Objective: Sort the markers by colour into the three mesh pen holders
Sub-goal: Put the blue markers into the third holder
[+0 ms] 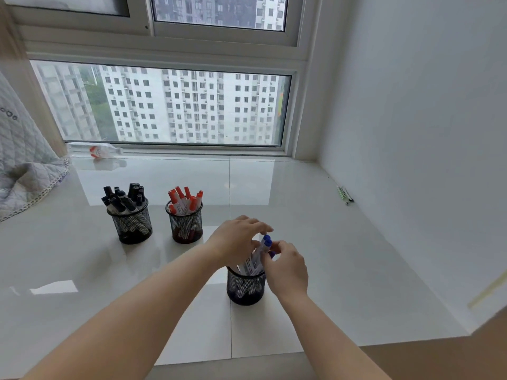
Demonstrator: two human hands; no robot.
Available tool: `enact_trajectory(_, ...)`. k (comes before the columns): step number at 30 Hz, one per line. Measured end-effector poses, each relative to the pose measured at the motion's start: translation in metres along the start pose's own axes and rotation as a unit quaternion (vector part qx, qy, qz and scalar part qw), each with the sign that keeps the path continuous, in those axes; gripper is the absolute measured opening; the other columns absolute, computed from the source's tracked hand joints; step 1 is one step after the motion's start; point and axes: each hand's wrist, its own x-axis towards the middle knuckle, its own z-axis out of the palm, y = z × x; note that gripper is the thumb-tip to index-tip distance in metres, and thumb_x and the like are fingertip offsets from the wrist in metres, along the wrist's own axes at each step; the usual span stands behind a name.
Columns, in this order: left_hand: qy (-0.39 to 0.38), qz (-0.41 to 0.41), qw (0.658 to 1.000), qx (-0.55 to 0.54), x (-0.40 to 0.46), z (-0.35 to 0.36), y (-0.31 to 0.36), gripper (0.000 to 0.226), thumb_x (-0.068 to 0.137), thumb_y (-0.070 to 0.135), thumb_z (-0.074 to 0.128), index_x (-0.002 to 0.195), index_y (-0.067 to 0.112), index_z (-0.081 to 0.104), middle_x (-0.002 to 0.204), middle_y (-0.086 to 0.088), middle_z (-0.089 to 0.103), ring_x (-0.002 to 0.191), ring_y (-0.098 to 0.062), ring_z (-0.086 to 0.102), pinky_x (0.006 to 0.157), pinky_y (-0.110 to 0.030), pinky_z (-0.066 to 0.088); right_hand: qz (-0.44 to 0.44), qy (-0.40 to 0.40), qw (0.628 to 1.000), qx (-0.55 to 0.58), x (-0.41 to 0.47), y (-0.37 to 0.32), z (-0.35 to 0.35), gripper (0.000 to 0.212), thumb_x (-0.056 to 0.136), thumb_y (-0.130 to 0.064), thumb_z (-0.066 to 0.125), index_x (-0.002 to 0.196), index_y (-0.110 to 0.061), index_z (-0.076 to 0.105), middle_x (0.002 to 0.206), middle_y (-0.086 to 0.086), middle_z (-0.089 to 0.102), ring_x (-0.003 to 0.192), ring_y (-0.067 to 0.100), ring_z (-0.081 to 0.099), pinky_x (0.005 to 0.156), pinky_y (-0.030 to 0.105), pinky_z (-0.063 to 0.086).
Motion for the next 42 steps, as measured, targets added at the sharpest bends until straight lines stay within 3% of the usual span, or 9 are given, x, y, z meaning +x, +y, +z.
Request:
enact_trajectory(13,-0.014,-0.025,1.0,-0.005,0.004,-0.006,0.009,0.022,0.091,0.027,0.05,0.111,0.029,0.057,0.113,0.008,0.063,0.104,-0.017,0.056,0.082,-0.033,0.047,0.009,0.007,1.0,0.006,-0.006,0.0,0.003,0.023,0.089,-0.042,0.049,0.086,-0.021,0.058,0.091,-0.007,0.06,0.077,0.014,0.052,0.056,0.025,0.035)
enact_trajectory(20,0.14,-0.05,0.985,-0.085,-0.023,-0.031,0.0,0.014,0.089,0.025,0.057,0.103,0.024,0.06,0.101,0.011,0.067,0.093,-0.007,0.062,0.08,-0.029,0.052,-0.079,0.039,0.993,0.077,0.003,-0.01,-0.022,0.011,0.085,-0.029,0.061,0.08,-0.023,0.054,0.081,-0.003,0.055,0.073,0.01,0.054,0.061,0.02,0.039)
enact_trajectory(25,0.268,-0.079,0.946,-0.164,-0.046,-0.045,-0.006,0.01,0.086,0.023,0.064,0.096,0.02,0.062,0.083,0.017,0.062,0.076,0.0,0.062,0.071,-0.019,0.049,-0.114,0.072,0.984,0.118,0.008,-0.024,-0.043,0.011,0.085,-0.022,0.062,0.078,-0.018,0.054,0.06,-0.01,0.058,0.056,0.003,0.052,0.052,0.012,0.036)
enact_trajectory(27,0.323,-0.101,0.918,-0.206,-0.054,-0.047,-0.007,0.008,0.084,0.021,0.066,0.089,0.021,0.061,0.076,0.02,0.06,0.069,0.005,0.06,0.066,-0.008,0.044,-0.116,0.094,0.981,0.125,0.009,-0.027,-0.049,0.008,0.084,-0.018,0.059,0.079,-0.015,0.054,0.063,-0.002,0.064,0.061,0.013,0.059,0.056,0.018,0.041)
enact_trajectory(30,0.383,-0.166,0.866,-0.275,-0.066,-0.04,-0.009,0.01,0.083,0.022,0.067,0.084,0.022,0.057,0.074,0.012,0.064,0.071,0.002,0.06,0.064,-0.005,0.042,-0.079,0.101,0.98,0.151,0.008,-0.028,-0.053,0.004,0.082,-0.015,0.056,0.08,-0.014,0.052,0.069,0.008,0.068,0.068,0.025,0.064,0.062,0.033,0.049)
enact_trajectory(32,0.382,-0.233,0.817,-0.363,-0.071,-0.032,-0.011,0.011,0.084,0.024,0.066,0.084,0.017,0.057,0.079,0.003,0.069,0.076,-0.01,0.064,0.071,-0.019,0.049,-0.02,0.079,0.974,0.211,0.009,-0.027,-0.053,0.007,0.082,-0.012,0.056,0.079,-0.015,0.05,0.073,0.009,0.069,0.069,0.023,0.065,0.063,0.036,0.054)
enact_trajectory(35,0.343,-0.298,0.669,-0.588,-0.075,-0.023,-0.012,0.012,0.086,0.014,0.063,0.093,0.006,0.058,0.084,-0.01,0.07,0.077,-0.018,0.068,0.068,-0.025,0.052,0.091,0.012,0.929,0.358,0.01,-0.025,-0.051,0.004,0.088,-0.007,0.052,0.084,-0.008,0.052,0.08,0.011,0.068,0.066,0.015,0.062,0.059,0.027,0.051)
enact_trajectory(40,0.264,-0.29,0.383,-0.836,-0.085,-0.018,-0.003,0.003,0.087,0.004,0.055,0.085,0.001,0.056,0.075,-0.007,0.061,0.057,-0.009,0.066,0.055,-0.022,0.057,0.182,-0.108,0.774,0.597,0.01,-0.027,-0.051,0.007,0.092,-0.006,0.049,0.091,-0.007,0.056,0.082,0.009,0.067,0.068,0.014,0.059,0.052,0.02,0.054)
enact_trajectory(42,0.257,-0.266,0.32,-0.872,-0.089,-0.016,0.001,0.004,0.087,0.003,0.053,0.084,0.002,0.055,0.073,-0.008,0.061,0.056,-0.011,0.067,0.056,-0.024,0.058,0.17,-0.127,0.769,0.603,0.01,-0.027,-0.05,0.01,0.091,-0.005,0.051,0.094,-0.013,0.055,0.087,0.005,0.069,0.075,0.015,0.061,0.059,0.023,0.053)
